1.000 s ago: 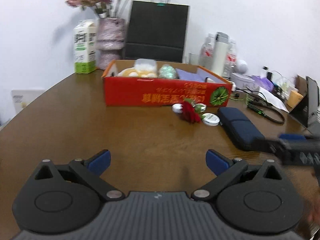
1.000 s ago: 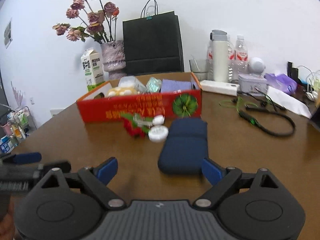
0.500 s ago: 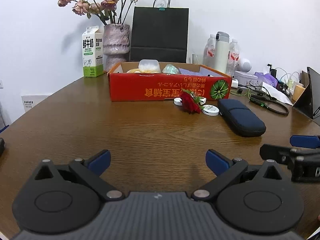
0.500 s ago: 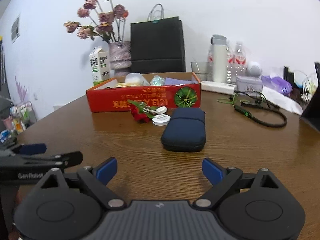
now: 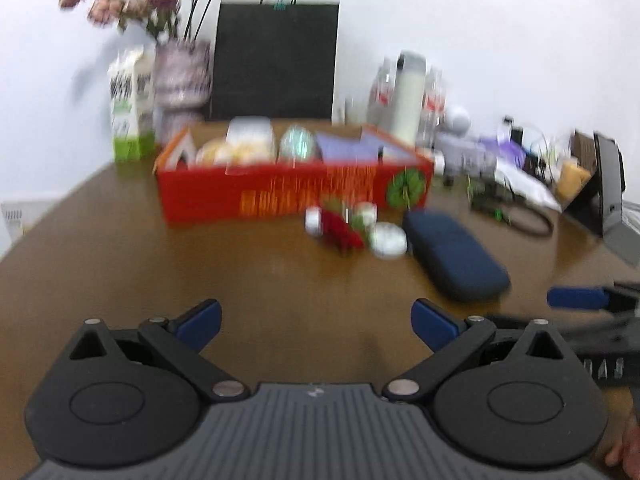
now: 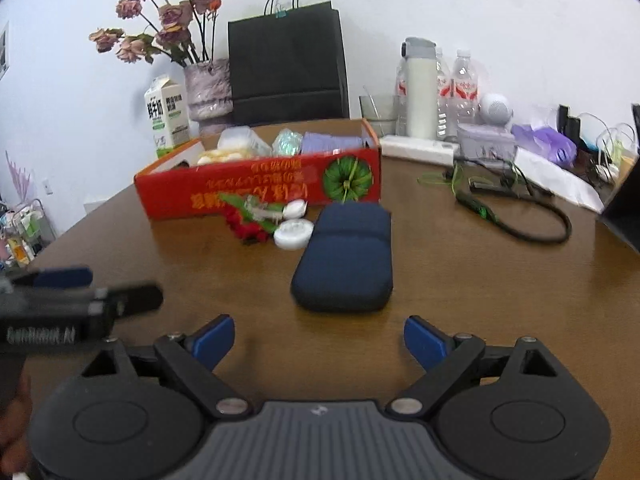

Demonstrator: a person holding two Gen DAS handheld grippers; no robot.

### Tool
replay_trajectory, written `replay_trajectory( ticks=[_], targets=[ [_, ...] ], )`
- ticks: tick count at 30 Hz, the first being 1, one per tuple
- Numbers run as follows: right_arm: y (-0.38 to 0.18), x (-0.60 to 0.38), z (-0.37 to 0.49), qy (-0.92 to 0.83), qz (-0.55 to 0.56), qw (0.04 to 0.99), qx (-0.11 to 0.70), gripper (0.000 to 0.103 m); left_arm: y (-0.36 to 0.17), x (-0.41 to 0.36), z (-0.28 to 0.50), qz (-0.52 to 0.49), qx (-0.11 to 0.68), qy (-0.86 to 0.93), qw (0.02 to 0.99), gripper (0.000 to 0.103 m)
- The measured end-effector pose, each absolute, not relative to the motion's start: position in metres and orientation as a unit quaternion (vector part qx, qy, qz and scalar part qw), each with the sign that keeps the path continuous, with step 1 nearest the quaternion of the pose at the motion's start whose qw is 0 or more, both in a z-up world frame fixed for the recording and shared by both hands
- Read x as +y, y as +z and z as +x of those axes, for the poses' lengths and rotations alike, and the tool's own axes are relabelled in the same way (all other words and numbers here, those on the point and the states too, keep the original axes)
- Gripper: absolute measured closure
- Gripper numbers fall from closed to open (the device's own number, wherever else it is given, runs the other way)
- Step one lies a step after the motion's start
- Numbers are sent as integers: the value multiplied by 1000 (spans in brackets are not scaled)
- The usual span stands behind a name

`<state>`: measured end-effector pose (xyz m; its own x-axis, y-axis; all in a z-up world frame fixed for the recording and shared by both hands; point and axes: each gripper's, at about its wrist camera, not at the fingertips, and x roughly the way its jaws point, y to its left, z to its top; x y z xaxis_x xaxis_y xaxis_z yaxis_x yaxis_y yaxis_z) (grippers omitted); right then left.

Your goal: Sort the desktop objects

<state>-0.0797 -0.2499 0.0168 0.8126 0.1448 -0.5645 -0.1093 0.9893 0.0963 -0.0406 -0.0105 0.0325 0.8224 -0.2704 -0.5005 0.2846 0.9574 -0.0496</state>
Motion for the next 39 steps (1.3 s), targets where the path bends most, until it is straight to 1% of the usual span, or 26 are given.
replay_trajectory(
  ticks=[2,5,9,10,11,12,14,15,16,17,18,19,23,28,34,37,39],
  targets=[
    [19,-250,-62,61,17,954,294,11,38,-20,-14,14,244,-147,958,1],
    [20,-247,-32,57,2,953,298,12,42,-38,28,14,241,-145,959,4],
    [15,-237,4,53,-18,948,314,13,30,-60,71,35,262,-140,954,16],
    [13,-235,10,53,-25,946,318,14,27,-62,78,34,269,-139,952,22],
    [12,-233,16,53,-30,945,323,16,24,-62,82,29,275,-143,950,33],
    [10,-232,20,53,-31,944,325,20,21,-61,85,22,281,-147,948,39],
    [8,-231,26,47,-32,942,330,22,17,-59,87,8,289,-158,944,58],
    [7,-230,28,46,-35,942,330,25,17,-58,87,5,290,-160,944,62],
    [6,-230,29,48,-36,943,328,28,17,-57,85,1,288,-166,943,73],
    [5,-230,29,49,-39,944,325,34,18,-56,82,1,284,-168,944,76],
    [5,-229,28,53,-43,944,322,36,20,-55,80,0,280,-166,945,78],
    [5,-228,27,56,-45,945,320,37,21,-54,76,-3,277,-165,947,80],
    [7,-228,16,63,-45,946,316,39,31,-38,49,-27,260,-165,951,81],
    [16,-235,-17,75,-18,948,309,40,46,-20,9,-13,254,-142,957,81],
    [44,-234,-70,73,-6,960,269,41,73,11,-42,-27,202,-140,969,81],
    [56,-229,-96,73,-8,965,252,41,72,17,-60,-11,206,-130,970,81],
    [60,-225,-108,73,-12,966,248,41,67,25,-70,-18,216,-130,968,81]
  ],
)
